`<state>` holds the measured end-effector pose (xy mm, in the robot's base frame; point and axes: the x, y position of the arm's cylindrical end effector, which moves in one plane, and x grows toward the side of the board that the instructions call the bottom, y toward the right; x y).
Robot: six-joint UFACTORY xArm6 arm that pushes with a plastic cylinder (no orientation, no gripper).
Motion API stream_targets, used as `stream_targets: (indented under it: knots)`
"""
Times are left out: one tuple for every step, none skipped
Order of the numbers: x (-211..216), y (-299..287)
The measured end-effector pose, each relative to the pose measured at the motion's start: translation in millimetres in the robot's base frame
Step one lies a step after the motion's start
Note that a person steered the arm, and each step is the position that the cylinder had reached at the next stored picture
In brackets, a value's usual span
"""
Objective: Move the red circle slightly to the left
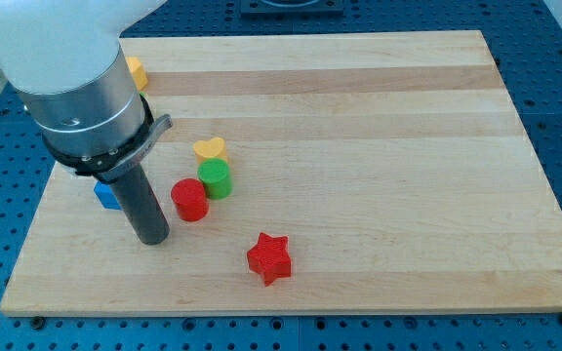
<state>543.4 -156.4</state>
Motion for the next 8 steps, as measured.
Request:
stream_targets:
  knots:
    - [1.9,28.4]
    - [1.9,28.4]
    - [-13.2,27.3]
    - [-97.0,25.8]
    - [-194.1,25.9]
    - [-247.2,25.9]
    - [-248.4,25.9]
    - [-248.0,25.9]
